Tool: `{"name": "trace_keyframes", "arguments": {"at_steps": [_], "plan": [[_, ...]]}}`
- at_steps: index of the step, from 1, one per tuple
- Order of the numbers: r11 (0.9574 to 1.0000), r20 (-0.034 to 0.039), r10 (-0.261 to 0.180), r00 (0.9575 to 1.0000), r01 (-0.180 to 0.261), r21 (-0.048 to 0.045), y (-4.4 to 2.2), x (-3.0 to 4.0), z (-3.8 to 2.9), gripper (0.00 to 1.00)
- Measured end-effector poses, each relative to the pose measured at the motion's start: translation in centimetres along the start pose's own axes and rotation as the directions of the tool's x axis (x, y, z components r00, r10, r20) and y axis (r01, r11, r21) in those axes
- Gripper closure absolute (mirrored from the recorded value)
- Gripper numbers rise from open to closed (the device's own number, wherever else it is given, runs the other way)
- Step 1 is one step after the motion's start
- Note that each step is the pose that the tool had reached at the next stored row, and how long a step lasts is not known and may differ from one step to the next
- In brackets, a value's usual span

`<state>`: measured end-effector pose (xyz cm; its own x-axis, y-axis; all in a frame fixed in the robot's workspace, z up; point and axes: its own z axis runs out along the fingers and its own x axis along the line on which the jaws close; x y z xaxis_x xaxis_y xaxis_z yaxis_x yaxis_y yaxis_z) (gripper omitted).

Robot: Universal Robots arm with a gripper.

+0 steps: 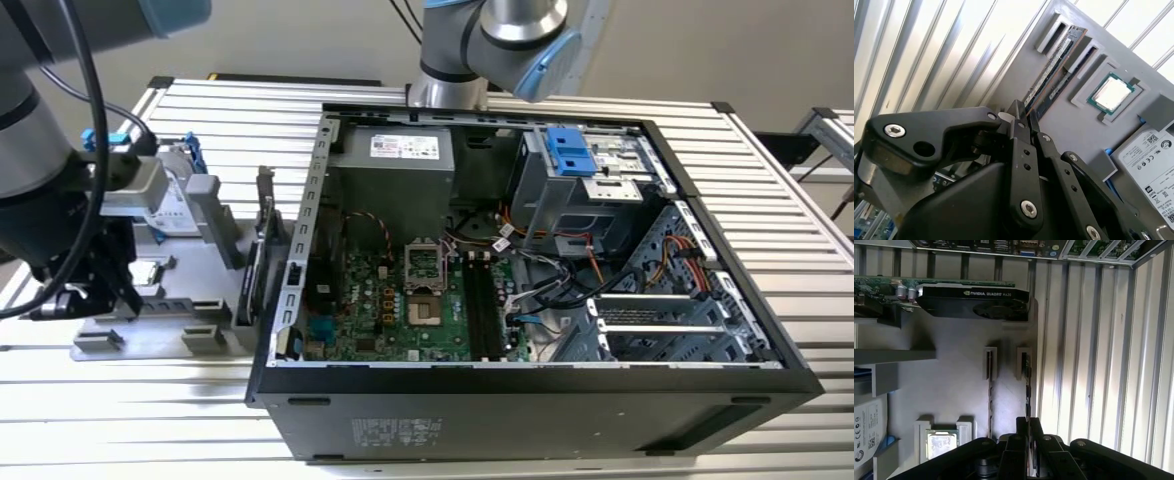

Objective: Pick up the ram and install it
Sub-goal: 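Pick up the ram and move it above insertion slot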

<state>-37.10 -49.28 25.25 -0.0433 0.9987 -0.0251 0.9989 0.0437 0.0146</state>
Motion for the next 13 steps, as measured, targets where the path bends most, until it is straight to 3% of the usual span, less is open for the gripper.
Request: {"name": "trace_keyframes", "arguments": {"at_steps": [13], "plan": [[1.0, 0.0, 0.0, 1.0, 0.0, 0.0, 0.01, -0.02, -0.81, 1.0]]}}
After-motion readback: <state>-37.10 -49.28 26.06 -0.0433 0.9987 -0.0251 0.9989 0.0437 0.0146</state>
